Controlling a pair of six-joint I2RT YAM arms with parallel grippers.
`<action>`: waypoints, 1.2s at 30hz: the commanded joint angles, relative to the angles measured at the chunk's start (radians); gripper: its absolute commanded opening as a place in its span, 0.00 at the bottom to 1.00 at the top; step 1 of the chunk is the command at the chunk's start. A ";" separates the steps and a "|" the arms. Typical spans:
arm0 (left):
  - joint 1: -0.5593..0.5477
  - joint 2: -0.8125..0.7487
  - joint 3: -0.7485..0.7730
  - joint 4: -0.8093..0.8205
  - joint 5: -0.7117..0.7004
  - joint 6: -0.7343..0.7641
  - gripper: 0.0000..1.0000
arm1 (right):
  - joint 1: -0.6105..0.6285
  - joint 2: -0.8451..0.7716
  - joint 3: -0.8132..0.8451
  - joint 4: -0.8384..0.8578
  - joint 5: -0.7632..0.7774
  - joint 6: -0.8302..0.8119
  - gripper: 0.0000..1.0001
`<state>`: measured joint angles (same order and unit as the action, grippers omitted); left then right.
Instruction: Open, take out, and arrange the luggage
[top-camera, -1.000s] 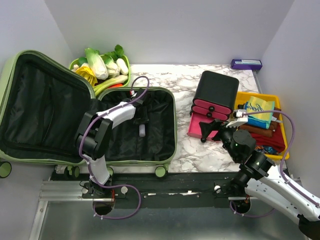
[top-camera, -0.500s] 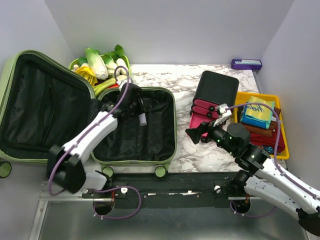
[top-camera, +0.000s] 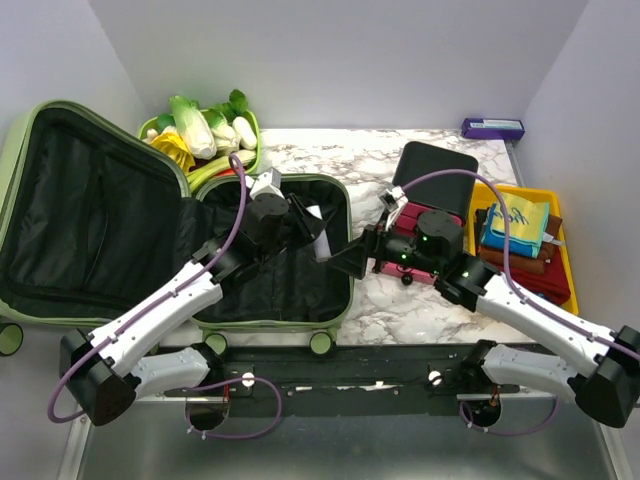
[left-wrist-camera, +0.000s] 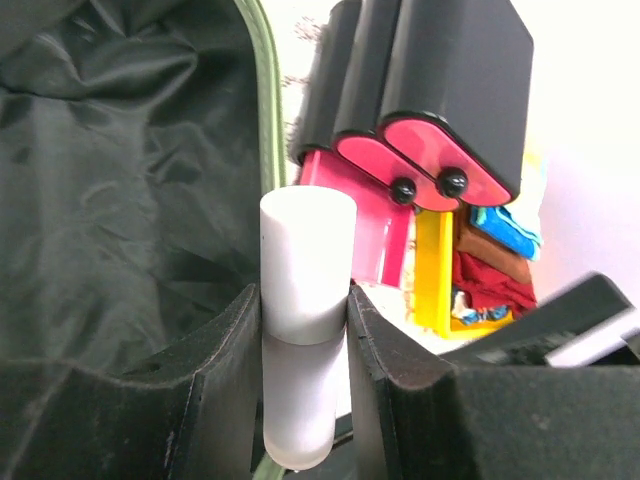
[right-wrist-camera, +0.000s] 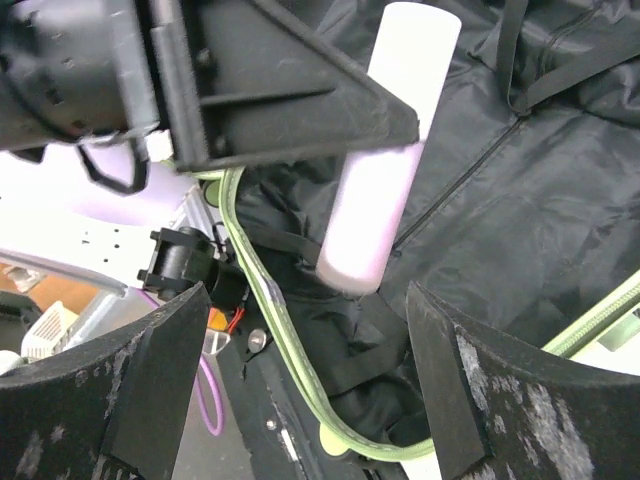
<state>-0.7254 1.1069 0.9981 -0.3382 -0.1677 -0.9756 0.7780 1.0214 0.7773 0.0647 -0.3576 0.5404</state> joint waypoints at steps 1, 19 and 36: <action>-0.071 -0.050 0.005 0.062 -0.116 -0.101 0.00 | 0.004 0.068 0.045 0.060 -0.054 0.067 0.87; -0.121 -0.059 -0.021 0.090 -0.121 -0.121 0.00 | 0.006 0.190 0.014 0.259 -0.066 0.170 0.49; -0.124 -0.166 0.126 -0.175 -0.226 0.149 0.99 | -0.006 -0.073 -0.042 -0.396 0.371 -0.726 0.09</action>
<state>-0.8455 0.9749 1.0313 -0.3641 -0.2909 -0.9596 0.7776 1.0237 0.7483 -0.0765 -0.1799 0.2981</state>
